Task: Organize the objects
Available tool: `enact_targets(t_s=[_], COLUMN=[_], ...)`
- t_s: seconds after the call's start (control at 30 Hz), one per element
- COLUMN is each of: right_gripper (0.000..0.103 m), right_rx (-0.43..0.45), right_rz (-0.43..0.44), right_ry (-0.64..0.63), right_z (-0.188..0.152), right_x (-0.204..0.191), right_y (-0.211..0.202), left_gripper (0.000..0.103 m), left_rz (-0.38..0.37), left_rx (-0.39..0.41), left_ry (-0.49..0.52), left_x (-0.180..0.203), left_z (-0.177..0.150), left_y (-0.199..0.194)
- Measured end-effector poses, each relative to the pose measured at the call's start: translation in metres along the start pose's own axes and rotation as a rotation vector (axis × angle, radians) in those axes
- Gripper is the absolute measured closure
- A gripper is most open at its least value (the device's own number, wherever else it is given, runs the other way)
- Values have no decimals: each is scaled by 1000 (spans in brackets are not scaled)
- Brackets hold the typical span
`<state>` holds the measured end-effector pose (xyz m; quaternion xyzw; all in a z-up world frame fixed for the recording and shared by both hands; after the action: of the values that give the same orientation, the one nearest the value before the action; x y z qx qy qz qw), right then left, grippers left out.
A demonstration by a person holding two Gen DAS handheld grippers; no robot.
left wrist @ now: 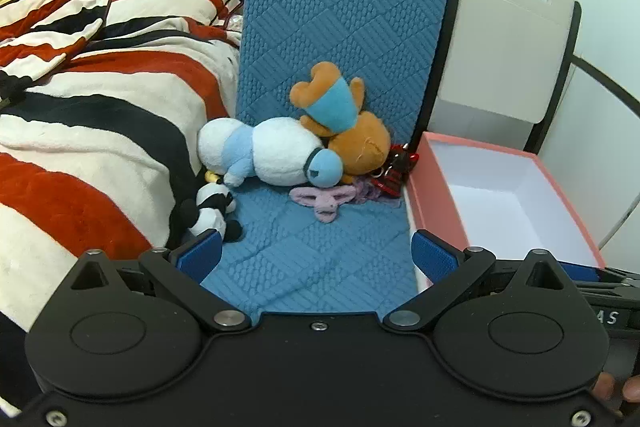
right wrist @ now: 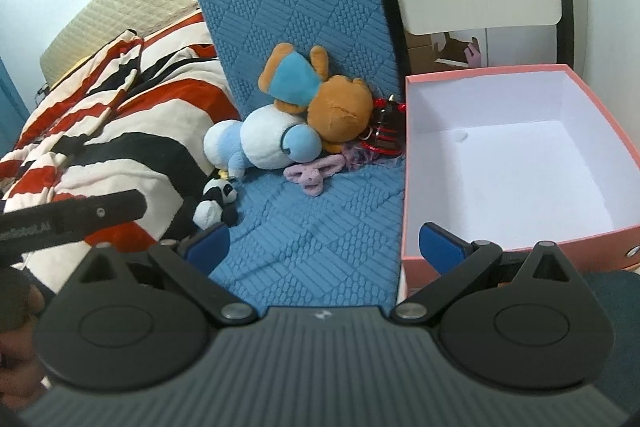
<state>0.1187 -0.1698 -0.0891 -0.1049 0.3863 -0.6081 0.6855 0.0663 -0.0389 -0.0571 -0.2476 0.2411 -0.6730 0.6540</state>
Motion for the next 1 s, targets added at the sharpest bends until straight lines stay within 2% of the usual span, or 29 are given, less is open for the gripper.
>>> enact_targets(t_s=[0.57,0.67,1.0], right_gripper=[0,5,5], right_rx=[15,10,4], right_rz=[-14,24,-10], right_ry=[35,41,0], right_z=[-21,-22,-25], right_x=[-20,-29,-49], right_y=[6,11,30], left_gripper=[1,1,1], left_rz=[-21,-30,-41], left_rx=[-16,-13,-19], left_ry=[-17,-25,-59], left_x=[-49,-59,-82], left_z=[-18,-22,-25], left_y=[6,5,15])
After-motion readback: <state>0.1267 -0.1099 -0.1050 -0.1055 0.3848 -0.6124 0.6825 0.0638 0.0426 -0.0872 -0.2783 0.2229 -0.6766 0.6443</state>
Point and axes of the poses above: each gripper's, at about its wrist camera, not at the fingertips, and y roughly the way its jaws point, x to its right, z to its top, the point moved 7 cm from there along y, roughly the way its jaws point, and after that the axes turned 7 degrees about y, right-handed, at the moved point
